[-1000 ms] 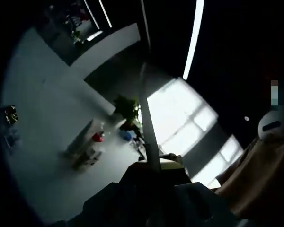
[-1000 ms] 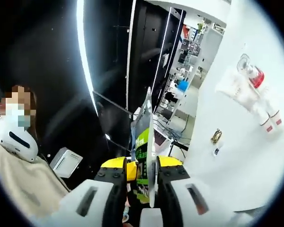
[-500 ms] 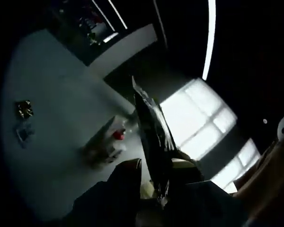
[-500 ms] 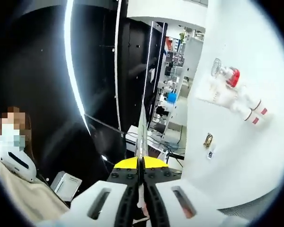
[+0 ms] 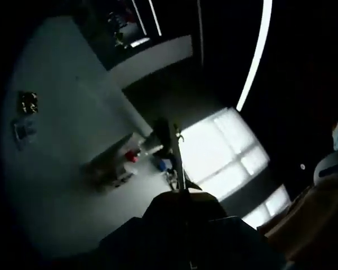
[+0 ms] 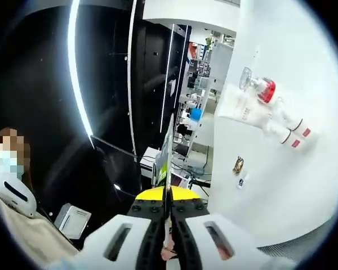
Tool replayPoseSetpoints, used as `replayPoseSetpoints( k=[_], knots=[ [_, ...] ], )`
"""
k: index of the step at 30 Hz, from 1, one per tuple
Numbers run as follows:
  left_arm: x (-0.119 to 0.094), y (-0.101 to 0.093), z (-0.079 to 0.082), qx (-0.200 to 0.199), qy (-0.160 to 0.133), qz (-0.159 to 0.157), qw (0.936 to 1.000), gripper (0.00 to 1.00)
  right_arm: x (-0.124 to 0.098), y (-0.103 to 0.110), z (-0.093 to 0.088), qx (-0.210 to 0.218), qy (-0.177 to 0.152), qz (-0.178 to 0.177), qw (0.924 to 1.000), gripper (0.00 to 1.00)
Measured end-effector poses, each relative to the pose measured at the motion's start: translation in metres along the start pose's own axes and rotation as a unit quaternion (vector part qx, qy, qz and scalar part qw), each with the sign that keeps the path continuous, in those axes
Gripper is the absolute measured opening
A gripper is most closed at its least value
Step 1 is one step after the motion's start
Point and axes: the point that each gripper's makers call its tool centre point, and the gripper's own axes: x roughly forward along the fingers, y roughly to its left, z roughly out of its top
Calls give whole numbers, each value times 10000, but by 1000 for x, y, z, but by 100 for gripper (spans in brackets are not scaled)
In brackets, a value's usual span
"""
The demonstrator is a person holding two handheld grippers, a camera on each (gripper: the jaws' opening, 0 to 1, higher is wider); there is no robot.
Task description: Arrange the skincare products in the storage area until every visible bottle or jar stands upright without overlapping.
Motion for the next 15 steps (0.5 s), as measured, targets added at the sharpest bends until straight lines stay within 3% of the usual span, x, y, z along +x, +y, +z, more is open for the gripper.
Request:
replayPoseSetpoints(
  k=[3,5,10,15],
  knots=[
    [-1,3,0,-110,-33,8,9999,0,1,-1,-2,-513,58,19,9987,5],
    [-1,4,0,-145,-45,-4,9999,0,2,-2,-5,-561,170,39,9983,9],
    [-3,16,1,-284,-97,178,9994,0,6,-4,-16,-880,528,37,9947,39],
    [-3,27,2,-436,-164,314,9984,0,9,-7,-22,-1008,778,31,9919,53]
  ],
)
